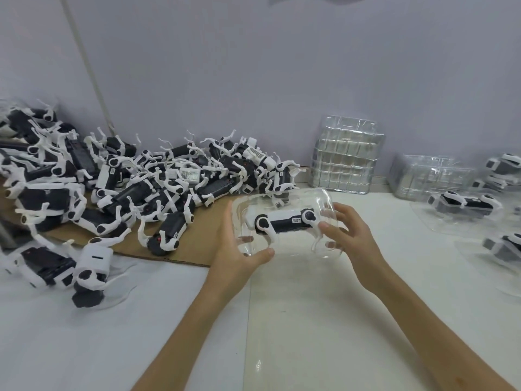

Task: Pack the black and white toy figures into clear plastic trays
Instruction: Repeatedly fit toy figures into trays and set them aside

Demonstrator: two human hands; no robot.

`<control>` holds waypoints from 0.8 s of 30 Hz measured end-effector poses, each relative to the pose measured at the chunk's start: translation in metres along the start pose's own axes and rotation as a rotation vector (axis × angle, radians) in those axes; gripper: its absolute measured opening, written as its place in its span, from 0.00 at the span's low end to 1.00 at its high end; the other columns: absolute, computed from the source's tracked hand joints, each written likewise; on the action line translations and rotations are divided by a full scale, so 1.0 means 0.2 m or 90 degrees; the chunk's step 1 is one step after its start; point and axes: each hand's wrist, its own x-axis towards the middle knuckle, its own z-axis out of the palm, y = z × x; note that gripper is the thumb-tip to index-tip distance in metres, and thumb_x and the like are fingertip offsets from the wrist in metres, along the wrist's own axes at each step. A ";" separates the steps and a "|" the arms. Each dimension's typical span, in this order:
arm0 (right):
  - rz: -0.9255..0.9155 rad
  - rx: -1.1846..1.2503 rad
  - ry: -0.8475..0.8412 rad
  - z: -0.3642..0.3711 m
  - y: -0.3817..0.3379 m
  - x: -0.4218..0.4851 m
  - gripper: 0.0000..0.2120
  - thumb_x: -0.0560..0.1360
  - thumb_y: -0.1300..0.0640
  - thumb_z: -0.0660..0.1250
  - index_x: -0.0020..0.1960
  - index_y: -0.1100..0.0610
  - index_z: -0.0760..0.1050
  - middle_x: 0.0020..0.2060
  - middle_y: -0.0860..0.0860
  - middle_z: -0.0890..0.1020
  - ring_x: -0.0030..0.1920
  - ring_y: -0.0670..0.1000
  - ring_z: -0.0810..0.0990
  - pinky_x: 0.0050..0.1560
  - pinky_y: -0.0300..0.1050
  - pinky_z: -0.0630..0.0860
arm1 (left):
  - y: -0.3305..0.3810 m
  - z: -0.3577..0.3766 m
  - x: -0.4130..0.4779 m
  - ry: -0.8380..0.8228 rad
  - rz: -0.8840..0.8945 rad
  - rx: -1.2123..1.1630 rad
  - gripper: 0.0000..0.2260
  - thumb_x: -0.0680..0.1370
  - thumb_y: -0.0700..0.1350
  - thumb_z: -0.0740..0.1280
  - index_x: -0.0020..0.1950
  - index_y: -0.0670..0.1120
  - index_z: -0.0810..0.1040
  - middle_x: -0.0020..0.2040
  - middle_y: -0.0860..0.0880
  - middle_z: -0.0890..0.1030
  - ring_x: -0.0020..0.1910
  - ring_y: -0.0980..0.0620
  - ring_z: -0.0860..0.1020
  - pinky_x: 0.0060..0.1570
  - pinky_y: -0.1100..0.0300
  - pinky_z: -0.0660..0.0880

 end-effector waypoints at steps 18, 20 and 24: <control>0.015 -0.009 -0.044 0.02 0.00 -0.01 0.26 0.66 0.50 0.76 0.62 0.42 0.73 0.58 0.44 0.82 0.47 0.47 0.82 0.44 0.39 0.74 | 0.02 -0.02 0.00 0.093 -0.088 -0.033 0.43 0.61 0.54 0.80 0.71 0.62 0.62 0.59 0.56 0.75 0.55 0.57 0.77 0.47 0.69 0.70; 0.015 -0.024 -0.022 0.01 0.02 -0.01 0.24 0.70 0.55 0.78 0.60 0.41 0.73 0.56 0.45 0.83 0.47 0.49 0.81 0.42 0.36 0.72 | 0.01 -0.01 -0.01 0.100 -0.064 0.006 0.46 0.63 0.51 0.81 0.75 0.58 0.60 0.61 0.55 0.73 0.57 0.55 0.76 0.52 0.67 0.70; -0.009 -0.048 0.024 0.02 0.02 -0.01 0.21 0.72 0.58 0.76 0.59 0.42 0.74 0.54 0.46 0.83 0.43 0.47 0.79 0.38 0.31 0.73 | 0.01 0.01 -0.02 0.129 -0.053 0.065 0.48 0.66 0.47 0.81 0.79 0.51 0.56 0.66 0.47 0.73 0.64 0.51 0.74 0.65 0.58 0.70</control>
